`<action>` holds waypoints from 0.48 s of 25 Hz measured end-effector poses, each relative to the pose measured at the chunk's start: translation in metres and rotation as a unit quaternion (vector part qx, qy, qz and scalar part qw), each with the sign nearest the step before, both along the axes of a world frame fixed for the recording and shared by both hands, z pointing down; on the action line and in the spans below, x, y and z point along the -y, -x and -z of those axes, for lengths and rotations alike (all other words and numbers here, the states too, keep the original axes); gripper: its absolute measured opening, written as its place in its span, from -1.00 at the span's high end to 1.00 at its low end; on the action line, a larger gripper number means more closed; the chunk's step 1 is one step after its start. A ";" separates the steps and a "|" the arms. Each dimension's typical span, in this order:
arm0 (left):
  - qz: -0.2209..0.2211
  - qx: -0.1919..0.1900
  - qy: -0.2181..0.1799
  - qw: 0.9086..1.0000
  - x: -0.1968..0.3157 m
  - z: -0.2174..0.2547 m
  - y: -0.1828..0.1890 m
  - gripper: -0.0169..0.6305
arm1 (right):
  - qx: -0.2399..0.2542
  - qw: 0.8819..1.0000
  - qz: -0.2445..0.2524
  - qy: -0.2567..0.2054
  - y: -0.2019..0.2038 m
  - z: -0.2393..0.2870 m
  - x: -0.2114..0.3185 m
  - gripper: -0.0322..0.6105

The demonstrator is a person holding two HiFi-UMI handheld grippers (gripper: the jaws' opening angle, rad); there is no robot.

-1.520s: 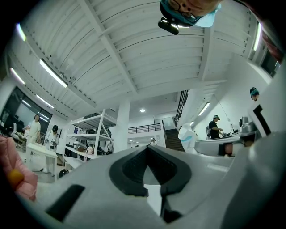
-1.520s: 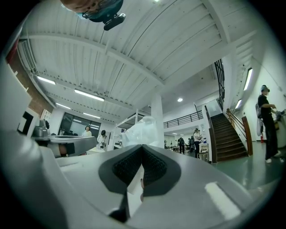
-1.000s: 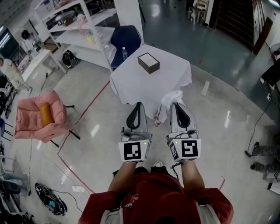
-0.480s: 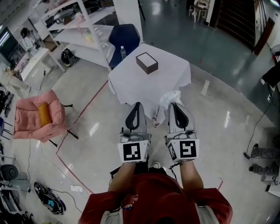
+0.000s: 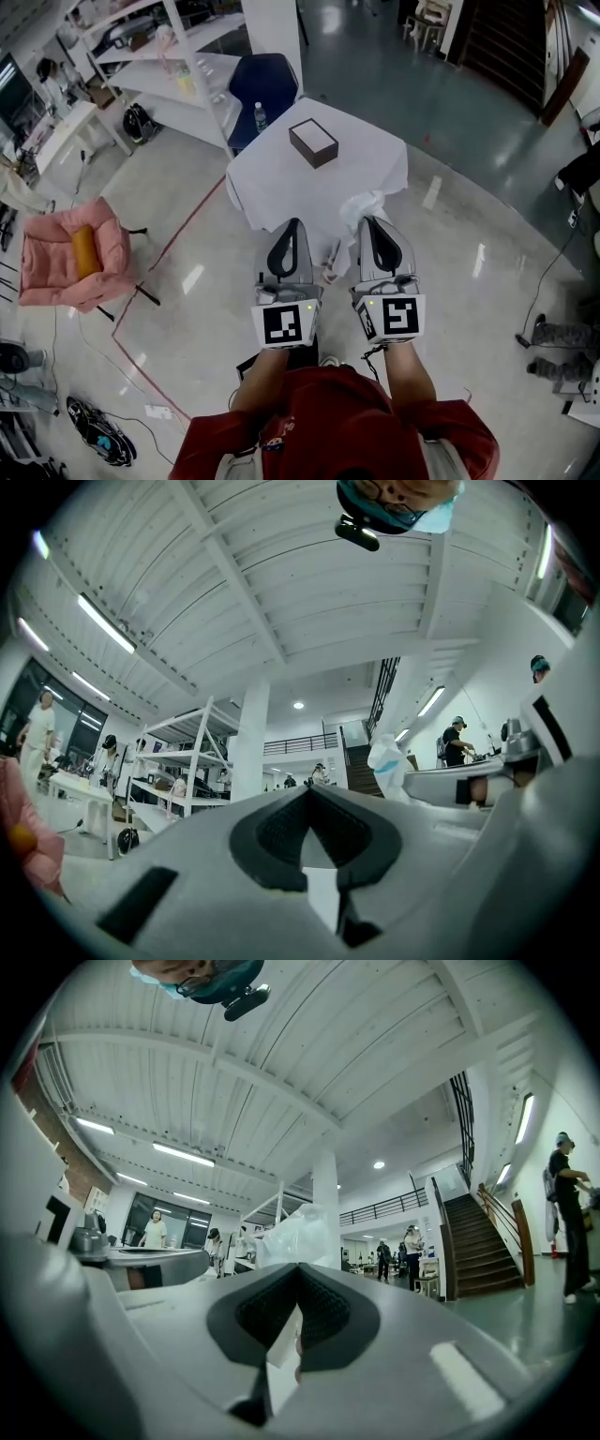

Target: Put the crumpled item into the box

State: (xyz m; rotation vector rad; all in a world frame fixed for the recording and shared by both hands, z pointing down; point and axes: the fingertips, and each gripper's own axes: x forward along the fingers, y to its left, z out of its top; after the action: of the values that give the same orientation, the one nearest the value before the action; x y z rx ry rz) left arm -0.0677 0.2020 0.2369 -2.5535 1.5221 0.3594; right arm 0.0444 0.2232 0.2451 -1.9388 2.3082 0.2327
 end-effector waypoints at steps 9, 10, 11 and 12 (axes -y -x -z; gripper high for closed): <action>-0.005 -0.008 0.012 1.000 0.071 -0.010 0.010 0.94 | -0.008 1.000 -0.002 0.008 0.011 -0.006 0.073 0.89; -0.004 -0.009 0.012 1.000 0.079 -0.011 0.011 0.94 | -0.012 1.000 -0.002 0.007 0.013 -0.005 0.080 0.89; -0.004 -0.010 0.011 1.000 0.088 -0.010 0.012 0.94 | -0.016 1.000 -0.003 0.008 0.015 -0.005 0.087 0.89; -0.005 -0.010 0.009 1.000 0.095 -0.008 0.013 0.94 | -0.018 1.000 -0.004 0.009 0.017 -0.005 0.095 0.89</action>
State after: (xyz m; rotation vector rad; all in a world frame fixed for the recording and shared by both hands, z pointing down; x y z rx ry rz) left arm -0.0805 0.1067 0.2454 -2.5813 1.5261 0.3755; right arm 0.0278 0.1283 0.2499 -1.9685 2.3334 0.2496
